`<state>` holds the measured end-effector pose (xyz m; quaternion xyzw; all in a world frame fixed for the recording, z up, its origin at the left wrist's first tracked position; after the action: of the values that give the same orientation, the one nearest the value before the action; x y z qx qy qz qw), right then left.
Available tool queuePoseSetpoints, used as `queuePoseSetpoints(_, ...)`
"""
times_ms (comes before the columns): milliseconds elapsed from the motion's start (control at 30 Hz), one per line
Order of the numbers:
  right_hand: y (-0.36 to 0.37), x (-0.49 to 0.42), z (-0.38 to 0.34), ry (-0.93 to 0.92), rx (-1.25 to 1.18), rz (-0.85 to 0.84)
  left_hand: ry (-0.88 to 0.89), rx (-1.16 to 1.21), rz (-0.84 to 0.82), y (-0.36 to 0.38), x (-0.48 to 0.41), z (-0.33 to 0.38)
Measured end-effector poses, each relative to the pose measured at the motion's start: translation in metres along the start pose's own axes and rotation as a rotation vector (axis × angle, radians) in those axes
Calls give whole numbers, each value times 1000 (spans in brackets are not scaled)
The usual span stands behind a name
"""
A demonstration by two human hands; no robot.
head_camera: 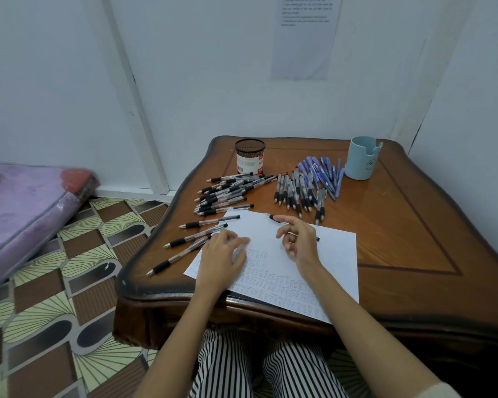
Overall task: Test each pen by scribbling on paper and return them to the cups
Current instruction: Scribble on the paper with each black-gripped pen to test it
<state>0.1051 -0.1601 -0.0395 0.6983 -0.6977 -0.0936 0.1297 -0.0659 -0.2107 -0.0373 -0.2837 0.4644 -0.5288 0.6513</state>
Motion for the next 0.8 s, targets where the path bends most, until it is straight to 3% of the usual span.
queuePoseSetpoints(100, -4, 2, -3, -76, 116, 144, -4, 9, -6, 0, 0, -1)
queuePoseSetpoints(200, -14, 9, -22, -365, 628, 382, -1, 28, 2, -1, -1, -1)
queuePoseSetpoints(267, -17, 10, -36, -513, 901, 448, 7, 32, 5, -2, 0, 0)
queuePoseSetpoints(433, -49, -12, -27, -284, 1264, 320, 5, 29, -2, 0, -2, -3)
queuePoseSetpoints(600, -57, -17, -28, -206, 1117, 226, 3, 26, -8, 0, -2, -1)
queuePoseSetpoints(700, -49, -15, -37, -194, 591, 37, -4, 28, -13, 1, -2, -3)
queuePoseSetpoints(800, -45, -10, -51, -139, 234, 27, -7, 34, -14, 1, -2, -3)
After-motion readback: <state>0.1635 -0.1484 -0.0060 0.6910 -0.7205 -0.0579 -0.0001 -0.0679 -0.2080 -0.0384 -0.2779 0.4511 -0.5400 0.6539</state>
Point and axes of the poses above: each hand's wrist, its own x-axis away from the middle knuckle, its own y-axis out of the palm, z = x × y, the point moved 7 cm from there along -x, towards the middle knuckle, and after that the axes turned 2 degrees about -x, right-handed, at the moved point
